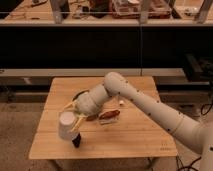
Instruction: Place the ceramic cup over the eraser
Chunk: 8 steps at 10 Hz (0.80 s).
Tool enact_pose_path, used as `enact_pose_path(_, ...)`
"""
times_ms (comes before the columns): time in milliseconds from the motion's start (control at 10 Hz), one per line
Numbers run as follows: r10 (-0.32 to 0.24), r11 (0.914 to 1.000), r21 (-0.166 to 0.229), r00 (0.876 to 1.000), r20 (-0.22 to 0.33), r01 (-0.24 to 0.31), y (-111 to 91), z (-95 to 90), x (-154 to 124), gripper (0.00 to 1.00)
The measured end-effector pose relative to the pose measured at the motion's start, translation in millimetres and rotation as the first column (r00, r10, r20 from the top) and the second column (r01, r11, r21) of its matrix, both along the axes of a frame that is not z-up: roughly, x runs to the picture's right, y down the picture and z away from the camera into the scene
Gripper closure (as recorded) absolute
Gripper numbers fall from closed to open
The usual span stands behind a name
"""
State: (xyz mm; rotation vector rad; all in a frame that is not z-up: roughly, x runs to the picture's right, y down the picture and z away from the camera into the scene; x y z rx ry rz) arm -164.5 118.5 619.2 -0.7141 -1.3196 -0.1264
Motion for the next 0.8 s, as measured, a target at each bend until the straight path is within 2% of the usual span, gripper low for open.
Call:
enact_pose_path(300,-0.021,0.9995,-0.025,1.000,-0.013,0.021,10.0,22.1,6.3,0.82)
enact_pose_path(600,-0.029,0.9991,-0.032,1.000,-0.004,0.029,21.7,47.9,14.5,0.82)
enact_pose_path(700,-0.039,0.9986,-0.036,0.999,0.003,0.039,28.9,58.8,16.8,0.79)
enact_pose_path(800,-0.064,0.9974,-0.034,0.998,0.004,0.064,38.8,69.9,18.2,0.72)
